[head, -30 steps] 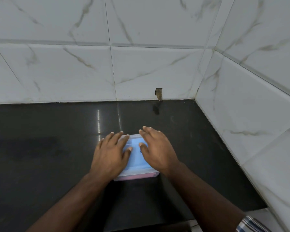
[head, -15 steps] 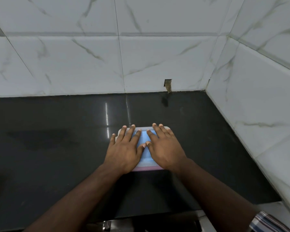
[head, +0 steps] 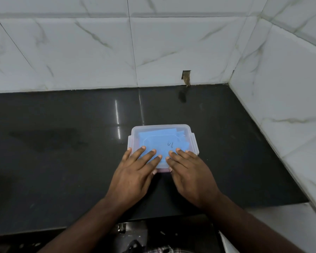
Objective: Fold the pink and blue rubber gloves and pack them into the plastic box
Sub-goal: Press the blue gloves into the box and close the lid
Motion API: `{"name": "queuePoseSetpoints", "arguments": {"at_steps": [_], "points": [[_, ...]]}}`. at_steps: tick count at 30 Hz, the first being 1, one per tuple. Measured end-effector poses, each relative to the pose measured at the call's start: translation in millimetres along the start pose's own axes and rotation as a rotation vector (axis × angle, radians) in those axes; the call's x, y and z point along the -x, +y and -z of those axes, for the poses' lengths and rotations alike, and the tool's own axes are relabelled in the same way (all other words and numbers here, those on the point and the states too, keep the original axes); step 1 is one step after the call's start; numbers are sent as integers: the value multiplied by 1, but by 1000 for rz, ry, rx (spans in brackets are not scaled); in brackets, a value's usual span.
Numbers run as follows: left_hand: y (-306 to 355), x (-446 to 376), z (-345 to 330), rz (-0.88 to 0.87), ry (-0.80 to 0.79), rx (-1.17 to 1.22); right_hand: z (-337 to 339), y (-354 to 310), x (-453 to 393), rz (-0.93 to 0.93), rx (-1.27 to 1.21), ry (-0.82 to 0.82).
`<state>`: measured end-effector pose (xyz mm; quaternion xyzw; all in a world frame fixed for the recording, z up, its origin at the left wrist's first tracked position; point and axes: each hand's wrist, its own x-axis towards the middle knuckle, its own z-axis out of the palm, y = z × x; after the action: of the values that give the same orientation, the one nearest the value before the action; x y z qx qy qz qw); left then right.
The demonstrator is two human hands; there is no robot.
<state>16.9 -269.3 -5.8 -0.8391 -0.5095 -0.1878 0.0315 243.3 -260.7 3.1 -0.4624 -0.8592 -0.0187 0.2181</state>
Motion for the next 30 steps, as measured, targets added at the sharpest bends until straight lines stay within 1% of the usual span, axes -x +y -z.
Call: {"name": "queuePoseSetpoints", "arguments": {"at_steps": [4, 8, 10, 13, 15, 18, 21, 25, 30], "points": [[2, 5, 2, -27, -29, -32, 5, -9, 1, 2, 3, -32], [4, 1, 2, 26, -79, -38, 4, -12, 2, -8, -24, -64], [7, -3, 7, 62, -90, -15, 10, -12, -4, -68, -85, -60], [7, -21, 23, 123, -28, 32, 20, -7, -27, -158, -111, -18], [2, -41, 29, 155, -41, 13, 21, 5, -50, -165, -36, -92], [-8, -71, 26, 189, -217, -39, 16, 19, -77, -183, 50, -272], [-15, -87, 15, 193, -316, -49, 8, 20, -91, -179, 107, -346], [-15, -87, 12, 196, -307, -40, 4, 21, -96, -184, 95, -337], [-15, -85, 11, 196, -299, -24, 10, 22, -98, -163, 74, -403]]}}
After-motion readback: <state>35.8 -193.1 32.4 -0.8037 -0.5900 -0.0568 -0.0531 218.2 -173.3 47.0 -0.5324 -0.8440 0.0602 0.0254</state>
